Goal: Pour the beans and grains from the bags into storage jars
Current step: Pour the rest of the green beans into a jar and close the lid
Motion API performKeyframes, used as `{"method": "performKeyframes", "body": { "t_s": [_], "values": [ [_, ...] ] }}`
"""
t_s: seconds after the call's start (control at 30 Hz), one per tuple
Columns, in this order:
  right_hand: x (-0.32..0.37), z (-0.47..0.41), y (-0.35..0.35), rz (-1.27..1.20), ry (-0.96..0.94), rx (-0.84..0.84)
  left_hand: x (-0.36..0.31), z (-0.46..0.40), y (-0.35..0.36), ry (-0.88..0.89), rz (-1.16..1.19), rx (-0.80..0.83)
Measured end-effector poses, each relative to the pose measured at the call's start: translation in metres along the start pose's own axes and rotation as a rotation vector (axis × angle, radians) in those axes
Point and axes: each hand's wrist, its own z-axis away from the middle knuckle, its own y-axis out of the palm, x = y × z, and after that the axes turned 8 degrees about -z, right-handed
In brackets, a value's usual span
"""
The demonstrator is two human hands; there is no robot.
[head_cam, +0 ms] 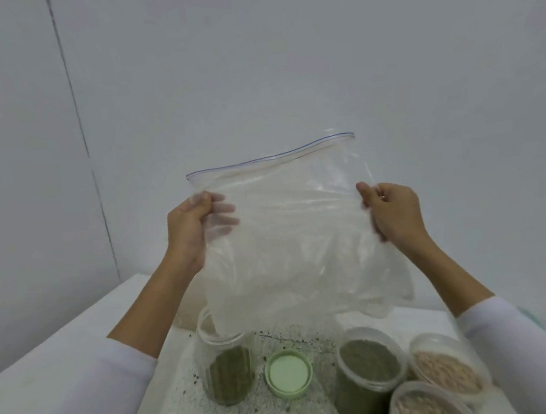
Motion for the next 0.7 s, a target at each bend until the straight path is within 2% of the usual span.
{"method": "performKeyframes", "body": {
  "t_s": [0.13, 0.47, 0.63, 0.7],
  "values": [
    [-0.005, 0.003, -0.056, 0.097, 0.014, -0.074, 0.010, 0.014, 0.050, -0.032, -0.022, 0.077],
    [-0.057, 0.048, -0.247, 0.288, 0.271, -0.138, 0.053, 0.096, 0.210, -0.174, -0.049, 0.259],
    [-0.099, 0.089, -0.313, 0.375, 0.405, -0.099, 0.077, 0.144, 0.260, -0.196, -0.196, 0.159],
    [-0.116, 0.105, -0.326, 0.398, 0.460, -0.076, 0.090, 0.154, 0.271, -0.105, -0.446, 0.133]
  ]
}}
